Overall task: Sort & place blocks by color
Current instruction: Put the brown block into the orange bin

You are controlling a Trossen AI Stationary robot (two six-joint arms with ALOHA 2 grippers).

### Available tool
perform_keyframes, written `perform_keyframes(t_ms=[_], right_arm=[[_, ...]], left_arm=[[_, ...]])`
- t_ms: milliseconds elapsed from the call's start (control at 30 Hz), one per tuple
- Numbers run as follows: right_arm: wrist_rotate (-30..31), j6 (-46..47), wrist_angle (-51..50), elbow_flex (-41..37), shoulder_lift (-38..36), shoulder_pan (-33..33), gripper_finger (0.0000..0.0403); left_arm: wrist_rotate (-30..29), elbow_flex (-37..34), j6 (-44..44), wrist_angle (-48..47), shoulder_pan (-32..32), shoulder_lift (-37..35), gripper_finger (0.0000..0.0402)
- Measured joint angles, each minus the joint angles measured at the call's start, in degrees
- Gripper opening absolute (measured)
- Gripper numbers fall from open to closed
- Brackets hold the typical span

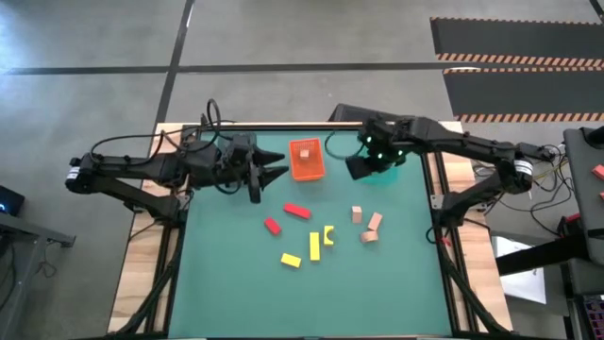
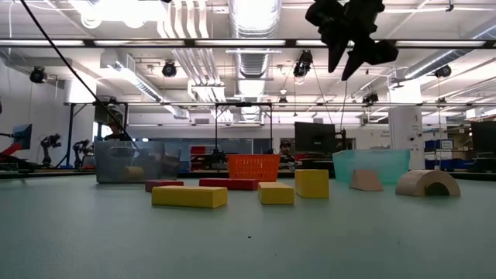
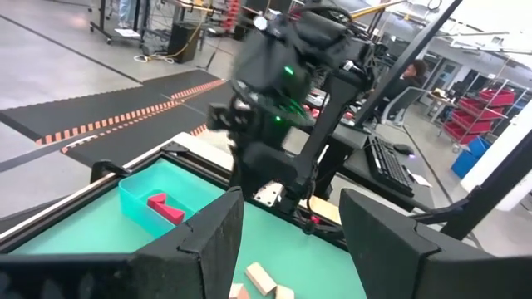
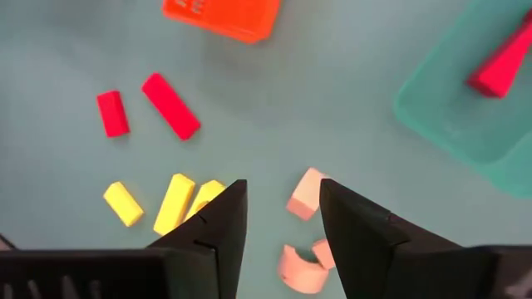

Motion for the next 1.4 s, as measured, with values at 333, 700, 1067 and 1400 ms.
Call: perform_keyframes(t_ms=[333, 700, 1067, 1400], right_arm=[[4.9, 12.9, 0.46, -0.04, 8.17, 10.93, 0.0153], [5.36, 17.94, 0.36, -1.44, 18.82, 15.83, 0.0153], [6.4, 21.12, 2.74, -8.12, 18.56, 16.0, 0.0153], [6.34, 22.96, 8.63, -13.65, 18.42, 16.0, 0.0153]], left_arm=[[0.01, 0.0, 2.59, 0.01, 1.69, 0.11, 0.0185], [0.01, 0.0, 3.08, 0.01, 1.79, 0.11, 0.0185], [0.02, 0.0, 3.47, -0.46, 1.79, -0.46, 0.0185], [0.04, 0.0, 4.15, -0.43, 1.79, -0.57, 0.0185]])
